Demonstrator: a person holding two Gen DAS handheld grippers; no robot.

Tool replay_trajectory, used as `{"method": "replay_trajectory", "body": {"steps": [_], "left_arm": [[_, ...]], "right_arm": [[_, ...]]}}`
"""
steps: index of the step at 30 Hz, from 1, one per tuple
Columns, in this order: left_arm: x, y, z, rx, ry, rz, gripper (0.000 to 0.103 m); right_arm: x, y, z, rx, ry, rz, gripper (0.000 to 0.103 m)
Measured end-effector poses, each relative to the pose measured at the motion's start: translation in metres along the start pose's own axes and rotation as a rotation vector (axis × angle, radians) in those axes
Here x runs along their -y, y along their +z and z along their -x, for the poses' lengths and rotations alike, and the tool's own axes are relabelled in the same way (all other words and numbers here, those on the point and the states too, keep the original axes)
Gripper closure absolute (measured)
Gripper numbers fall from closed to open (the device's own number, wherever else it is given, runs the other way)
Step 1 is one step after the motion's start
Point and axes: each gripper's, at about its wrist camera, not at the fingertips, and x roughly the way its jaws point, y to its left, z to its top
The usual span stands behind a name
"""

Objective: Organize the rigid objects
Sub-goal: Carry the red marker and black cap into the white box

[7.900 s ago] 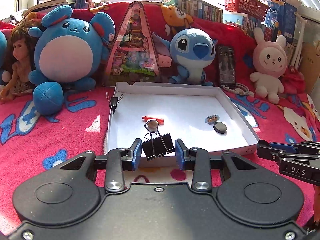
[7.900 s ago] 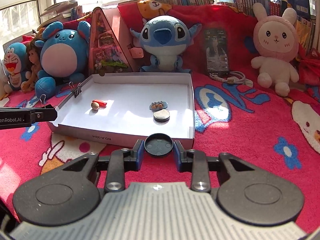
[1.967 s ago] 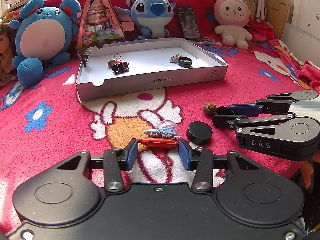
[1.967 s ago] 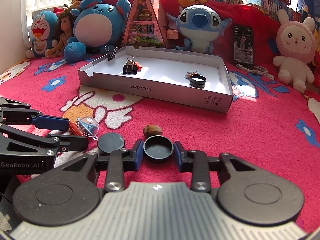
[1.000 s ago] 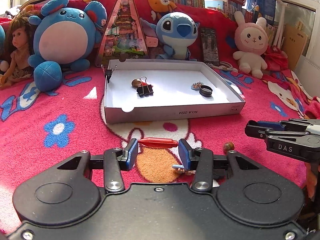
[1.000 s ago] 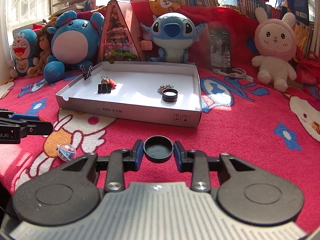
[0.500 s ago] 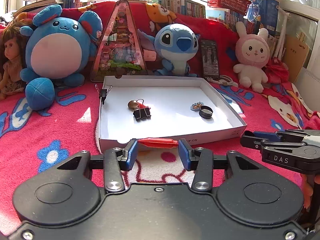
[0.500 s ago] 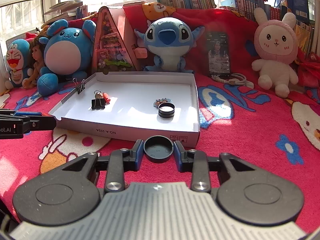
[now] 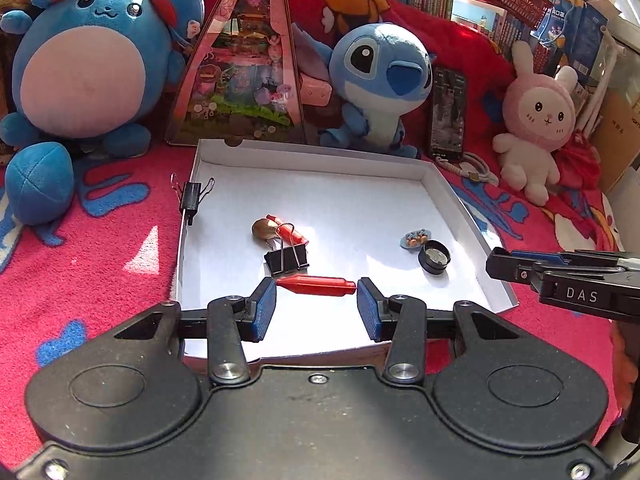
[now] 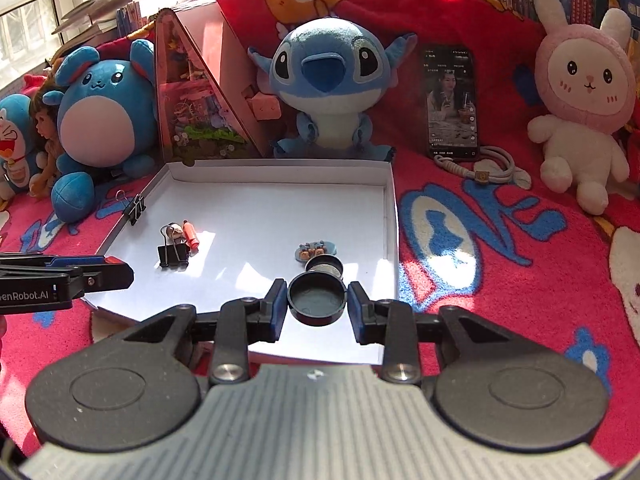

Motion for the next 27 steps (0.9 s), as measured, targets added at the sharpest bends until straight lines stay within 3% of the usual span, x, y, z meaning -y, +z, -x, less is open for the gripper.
{"method": "replay_trajectory", "body": {"steps": [13, 27], "left_arm": [[0.009, 0.005, -0.047, -0.055, 0.083, -0.03, 0.061], [0.008, 0.004, -0.061, -0.052, 0.121, -0.049, 0.061]], "right_arm": [[-0.006, 0.028, -0.058, -0.12, -0.061, 0.017, 0.065], [-0.003, 0.029, -0.077, -0.146, -0.082, -0.005, 0.065]]}}
